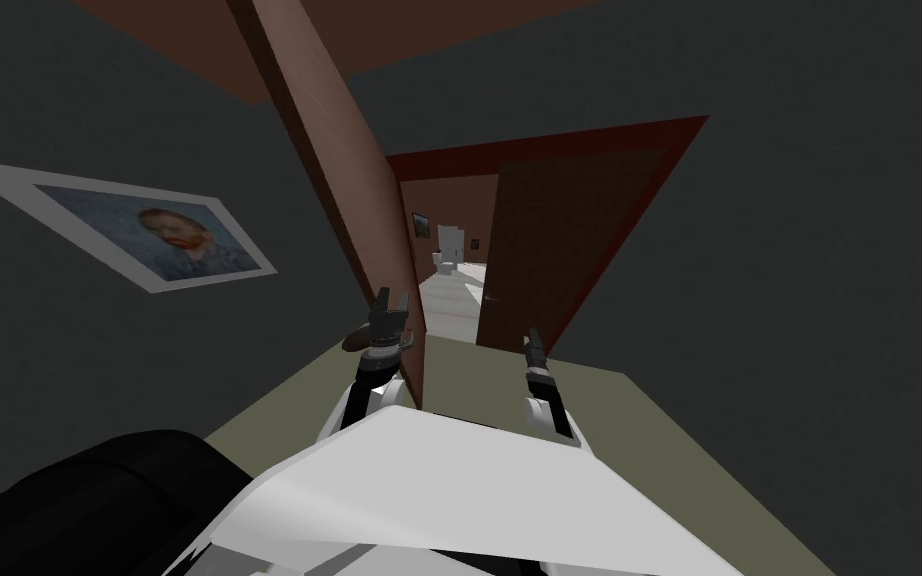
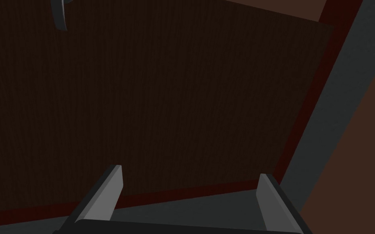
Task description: Pull the door open
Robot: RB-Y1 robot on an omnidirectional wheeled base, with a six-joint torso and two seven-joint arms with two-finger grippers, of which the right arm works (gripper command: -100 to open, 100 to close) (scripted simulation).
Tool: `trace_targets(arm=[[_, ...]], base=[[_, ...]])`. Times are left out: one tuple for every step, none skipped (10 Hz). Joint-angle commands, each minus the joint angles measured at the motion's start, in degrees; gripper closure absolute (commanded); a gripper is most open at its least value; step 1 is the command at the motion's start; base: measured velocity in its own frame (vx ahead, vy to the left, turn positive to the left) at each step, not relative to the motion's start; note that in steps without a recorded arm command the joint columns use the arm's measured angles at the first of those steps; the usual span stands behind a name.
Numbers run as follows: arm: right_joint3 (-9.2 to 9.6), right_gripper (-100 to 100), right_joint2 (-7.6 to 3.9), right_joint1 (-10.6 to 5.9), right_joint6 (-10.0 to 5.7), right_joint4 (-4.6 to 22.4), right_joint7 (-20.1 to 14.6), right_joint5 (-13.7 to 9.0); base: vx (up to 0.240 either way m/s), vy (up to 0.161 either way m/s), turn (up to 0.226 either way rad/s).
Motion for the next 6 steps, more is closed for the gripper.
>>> trace_targets(arm=[[0.03,-100,-0.15,-0.82,-1.03,2.7,0.3,-0.8],[0.03,-100,-0.15,-0.82,-1.03,2.7,0.3,-0.8],[0.02,-100,-0.17,-1.51,-1.47,4.4,0.5,-1.2],[0.01,-100,-0.19,-2.2,-1.9,6.1,0.7,-1.7],[-0.01,-100,-0.18,-2.89,-2.34,7.7,0.9,-2.2],[-0.02,-100,-0.15,-3.57,-2.79,9.4,1.1,-2.6]], base=[[0.092,-0.014,0.011],[0.064,-0.011,0.002],[0.056,-0.01,0.004],[0.083,-0.009,0.009],[0.095,-0.005,0.014],[0.088,-0.009,0.012]])
